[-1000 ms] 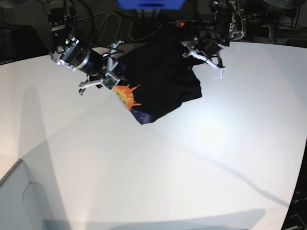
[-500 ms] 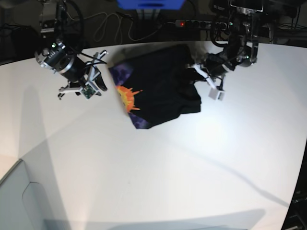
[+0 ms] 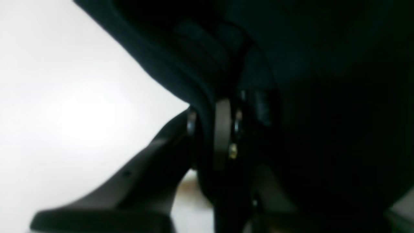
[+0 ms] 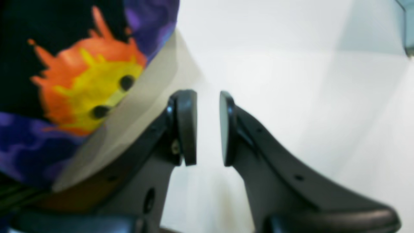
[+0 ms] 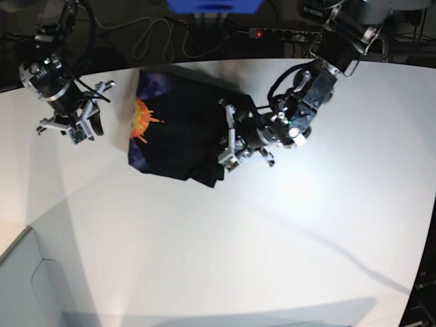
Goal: Fold the T-shirt properly
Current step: 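Push the folded bundle with the left gripper to square it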
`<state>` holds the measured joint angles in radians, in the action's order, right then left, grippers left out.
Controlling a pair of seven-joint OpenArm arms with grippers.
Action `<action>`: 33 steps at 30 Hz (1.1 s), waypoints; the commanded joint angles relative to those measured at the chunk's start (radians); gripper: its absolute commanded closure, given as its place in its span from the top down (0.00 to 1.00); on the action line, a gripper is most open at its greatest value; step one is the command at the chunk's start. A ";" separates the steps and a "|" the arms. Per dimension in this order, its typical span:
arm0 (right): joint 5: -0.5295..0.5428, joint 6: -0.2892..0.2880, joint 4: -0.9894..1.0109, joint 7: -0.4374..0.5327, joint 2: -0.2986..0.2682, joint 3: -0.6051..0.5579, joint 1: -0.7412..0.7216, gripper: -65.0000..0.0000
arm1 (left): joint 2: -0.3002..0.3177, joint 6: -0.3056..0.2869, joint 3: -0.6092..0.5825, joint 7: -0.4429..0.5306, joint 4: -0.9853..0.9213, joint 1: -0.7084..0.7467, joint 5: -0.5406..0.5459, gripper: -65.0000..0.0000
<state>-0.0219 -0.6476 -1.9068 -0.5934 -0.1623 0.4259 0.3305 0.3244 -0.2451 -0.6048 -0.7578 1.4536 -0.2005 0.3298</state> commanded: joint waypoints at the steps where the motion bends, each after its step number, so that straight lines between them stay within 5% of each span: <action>1: 0.015 -0.010 -0.018 0.023 -0.009 0.014 -0.004 0.14 | 0.006 0.010 -0.040 -0.058 -0.023 -0.029 -0.064 0.00; 6: 0.015 -0.010 -0.018 0.023 -0.007 0.075 0.008 0.14 | -0.001 0.010 -0.229 -0.050 -0.050 -0.185 -0.113 0.00; 13: 0.013 -0.010 -0.018 0.023 -0.006 0.158 0.048 0.14 | -0.003 0.010 -0.504 0.110 -0.072 -0.365 -0.113 0.00; 20: 0.013 -0.010 -0.018 0.023 0.016 0.202 0.077 0.14 | -0.126 0.010 -0.656 0.137 -0.215 -0.482 -0.123 0.00; 24: 0.013 -0.010 -0.018 0.023 0.046 0.238 0.078 0.14 | -0.192 0.003 -0.700 0.137 -0.273 -0.517 -0.228 0.00; 29: 0.012 -0.010 -0.018 0.023 0.057 0.241 0.080 0.14 | -0.247 -0.179 -0.706 0.139 -0.299 -0.529 -0.410 0.00; 33: 0.012 -0.010 -0.018 0.023 0.074 0.242 0.081 0.14 | -0.255 -0.239 -0.700 0.140 -0.310 -0.532 -0.532 0.00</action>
<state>-0.0227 -0.6476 -1.9072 -0.5919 -0.0792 0.6609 0.4110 0.0685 -0.4751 -1.3106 -0.5896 1.1446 -0.7120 -0.1894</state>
